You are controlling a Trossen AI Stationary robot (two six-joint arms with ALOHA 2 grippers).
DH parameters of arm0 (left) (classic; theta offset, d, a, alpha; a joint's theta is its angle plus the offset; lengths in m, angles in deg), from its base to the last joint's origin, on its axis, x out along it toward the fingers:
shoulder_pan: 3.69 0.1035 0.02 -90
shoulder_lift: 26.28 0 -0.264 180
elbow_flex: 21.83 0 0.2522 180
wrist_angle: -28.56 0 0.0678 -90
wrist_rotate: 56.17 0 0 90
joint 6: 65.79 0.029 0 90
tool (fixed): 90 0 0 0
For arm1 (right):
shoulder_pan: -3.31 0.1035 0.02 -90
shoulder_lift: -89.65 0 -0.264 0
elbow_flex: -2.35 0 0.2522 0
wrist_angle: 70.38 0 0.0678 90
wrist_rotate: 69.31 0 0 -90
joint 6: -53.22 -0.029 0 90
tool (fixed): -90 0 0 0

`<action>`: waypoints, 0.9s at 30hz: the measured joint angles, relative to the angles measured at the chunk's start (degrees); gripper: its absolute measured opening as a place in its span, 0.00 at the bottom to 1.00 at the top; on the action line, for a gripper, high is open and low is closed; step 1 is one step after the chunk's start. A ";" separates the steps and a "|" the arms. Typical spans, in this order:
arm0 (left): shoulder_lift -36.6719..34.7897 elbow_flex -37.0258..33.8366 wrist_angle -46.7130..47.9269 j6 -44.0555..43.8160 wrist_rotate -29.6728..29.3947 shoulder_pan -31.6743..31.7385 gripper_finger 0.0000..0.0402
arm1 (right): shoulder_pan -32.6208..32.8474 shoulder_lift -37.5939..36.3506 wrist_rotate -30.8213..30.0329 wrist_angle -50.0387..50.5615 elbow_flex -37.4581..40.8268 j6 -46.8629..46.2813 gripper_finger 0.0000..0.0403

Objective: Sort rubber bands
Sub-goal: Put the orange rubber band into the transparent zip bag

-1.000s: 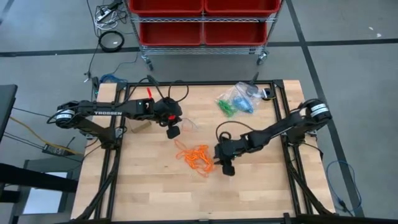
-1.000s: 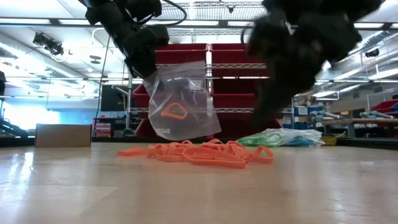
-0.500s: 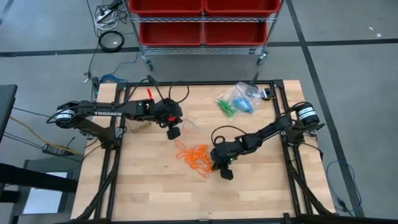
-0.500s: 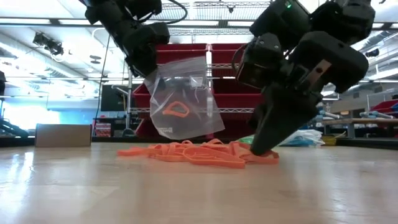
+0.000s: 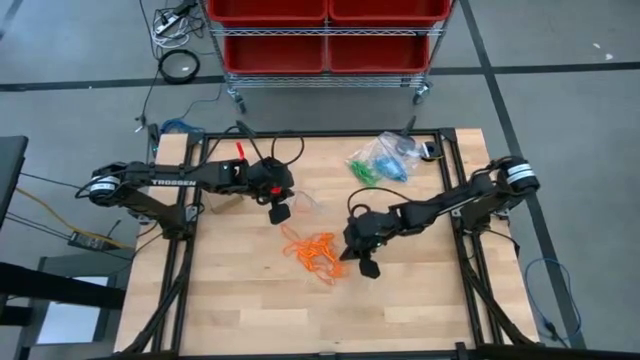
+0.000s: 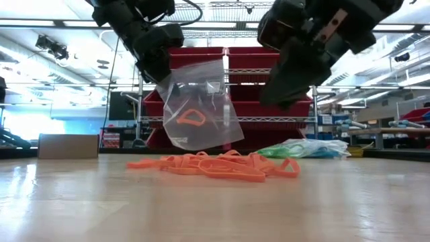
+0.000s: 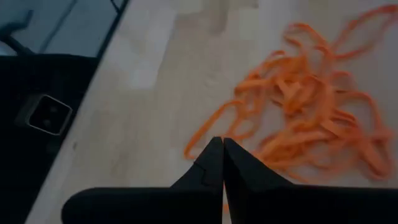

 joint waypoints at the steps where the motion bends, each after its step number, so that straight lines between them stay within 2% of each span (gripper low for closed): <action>1: -0.01 0.00 0.06 0.17 0.00 0.00 0.00 | -0.18 -0.47 -0.07 1.81 0.02 0.01 0.00; 15: 0.00 0.01 0.01 0.52 0.00 0.00 0.00 | 1.05 -0.92 1.84 8.93 0.06 -0.01 0.01; 27: 0.00 -0.01 -0.61 0.43 -0.02 0.00 0.04 | 2.85 -0.92 -1.81 9.13 1.20 -3.75 0.25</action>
